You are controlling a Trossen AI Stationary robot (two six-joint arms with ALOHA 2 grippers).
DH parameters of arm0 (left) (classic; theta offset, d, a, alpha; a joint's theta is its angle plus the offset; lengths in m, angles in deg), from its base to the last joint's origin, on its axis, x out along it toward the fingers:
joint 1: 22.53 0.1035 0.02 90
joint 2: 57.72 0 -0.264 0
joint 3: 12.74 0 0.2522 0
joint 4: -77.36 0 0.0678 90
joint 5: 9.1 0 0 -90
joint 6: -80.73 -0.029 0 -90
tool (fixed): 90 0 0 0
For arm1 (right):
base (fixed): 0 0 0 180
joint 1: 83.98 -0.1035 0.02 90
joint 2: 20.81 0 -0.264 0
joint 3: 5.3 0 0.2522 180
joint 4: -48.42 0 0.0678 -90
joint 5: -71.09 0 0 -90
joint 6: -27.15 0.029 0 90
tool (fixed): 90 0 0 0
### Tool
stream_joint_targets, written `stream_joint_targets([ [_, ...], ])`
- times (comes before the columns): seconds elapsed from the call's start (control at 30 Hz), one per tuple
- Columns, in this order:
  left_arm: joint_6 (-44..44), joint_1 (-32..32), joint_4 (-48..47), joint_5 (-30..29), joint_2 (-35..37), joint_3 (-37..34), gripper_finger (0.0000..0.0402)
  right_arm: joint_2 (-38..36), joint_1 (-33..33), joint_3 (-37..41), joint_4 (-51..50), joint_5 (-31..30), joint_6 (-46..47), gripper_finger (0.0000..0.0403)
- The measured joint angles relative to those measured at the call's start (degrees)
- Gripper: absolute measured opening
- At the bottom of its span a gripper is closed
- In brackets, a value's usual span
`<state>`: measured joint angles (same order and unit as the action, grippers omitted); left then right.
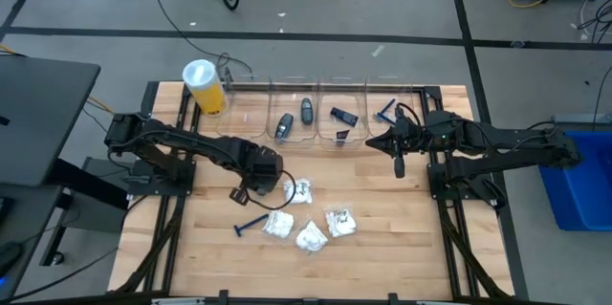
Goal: Pick & Place Travel size toiletries
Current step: Put the black deodorant into the middle left transparent bin
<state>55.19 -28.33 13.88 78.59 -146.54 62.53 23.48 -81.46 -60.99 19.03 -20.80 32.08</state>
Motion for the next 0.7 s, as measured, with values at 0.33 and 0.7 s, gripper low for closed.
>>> stream_joint_targets([
  [0.33,-6.44,0.07,-0.76,0.00,0.00,0.02,0.0155,0.00,0.00,0.00,-0.01,-1.07,0.00,0.0007],
  [0.7,-16.54,0.07,-2.35,0.00,0.00,0.04,0.0246,0.00,0.01,0.00,0.00,-1.07,0.01,0.0007],
])
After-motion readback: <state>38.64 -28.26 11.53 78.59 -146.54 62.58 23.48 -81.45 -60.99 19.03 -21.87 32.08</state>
